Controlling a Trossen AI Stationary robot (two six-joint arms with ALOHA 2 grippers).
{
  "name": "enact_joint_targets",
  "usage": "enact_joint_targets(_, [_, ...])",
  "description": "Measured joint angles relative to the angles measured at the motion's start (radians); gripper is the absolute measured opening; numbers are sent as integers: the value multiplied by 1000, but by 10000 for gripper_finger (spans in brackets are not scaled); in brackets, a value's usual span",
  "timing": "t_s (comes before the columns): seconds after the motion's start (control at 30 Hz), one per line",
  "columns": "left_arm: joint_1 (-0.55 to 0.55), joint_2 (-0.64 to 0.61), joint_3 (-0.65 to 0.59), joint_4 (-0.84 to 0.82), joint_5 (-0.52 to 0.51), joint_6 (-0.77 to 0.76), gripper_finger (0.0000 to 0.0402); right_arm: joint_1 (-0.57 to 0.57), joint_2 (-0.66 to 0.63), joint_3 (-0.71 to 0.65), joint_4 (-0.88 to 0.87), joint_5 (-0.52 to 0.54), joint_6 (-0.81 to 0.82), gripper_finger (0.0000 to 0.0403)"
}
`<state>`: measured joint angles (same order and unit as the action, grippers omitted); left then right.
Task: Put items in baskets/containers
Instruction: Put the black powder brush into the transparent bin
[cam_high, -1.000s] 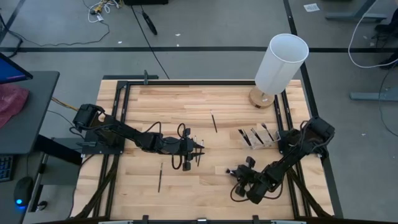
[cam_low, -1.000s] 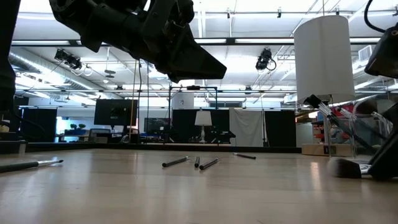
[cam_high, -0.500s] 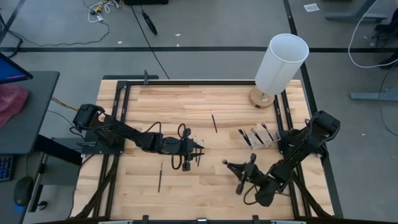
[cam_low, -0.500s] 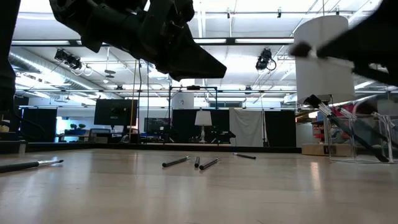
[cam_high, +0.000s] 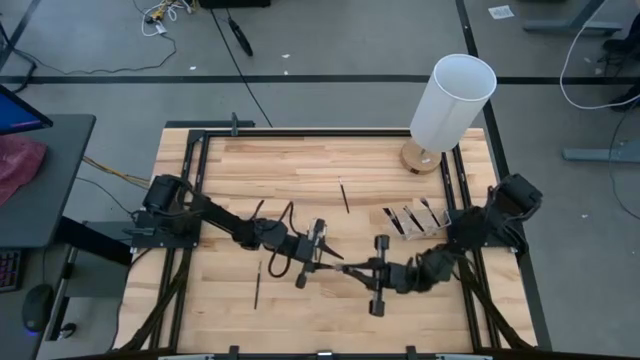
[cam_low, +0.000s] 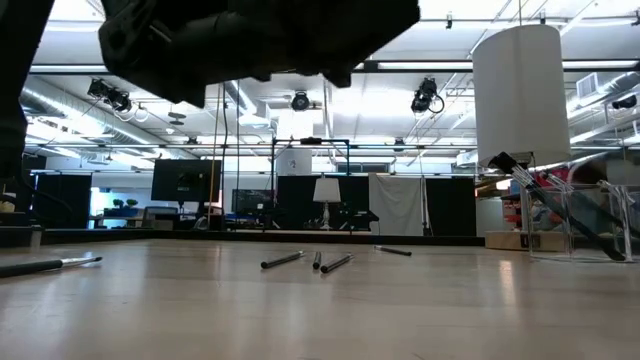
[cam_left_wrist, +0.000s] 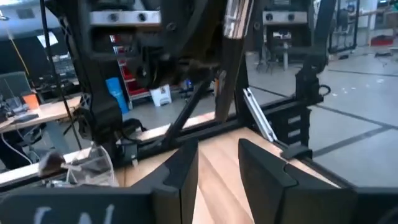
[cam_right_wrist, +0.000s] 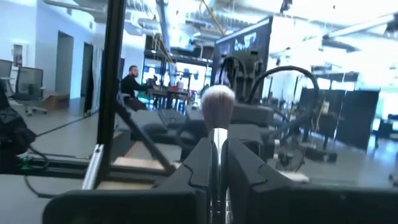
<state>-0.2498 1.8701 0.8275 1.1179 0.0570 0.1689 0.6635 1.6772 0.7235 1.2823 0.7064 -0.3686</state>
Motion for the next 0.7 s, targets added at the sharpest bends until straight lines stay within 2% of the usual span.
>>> enact_joint_targets(0.13, [0, 0, 34, -6, 21, -23, 117, -62, 5, 1, 6, -91, -3, 22])
enact_joint_targets(0.27, [0, 0, 61, -12, 75, -28, 117, -80, 5, 1, 8, -105, -8, 22])
enact_joint_targets(0.7, [0, 0, 109, -7, 74, -53, 117, -85, 5, 1, 7, -97, -21, 20])
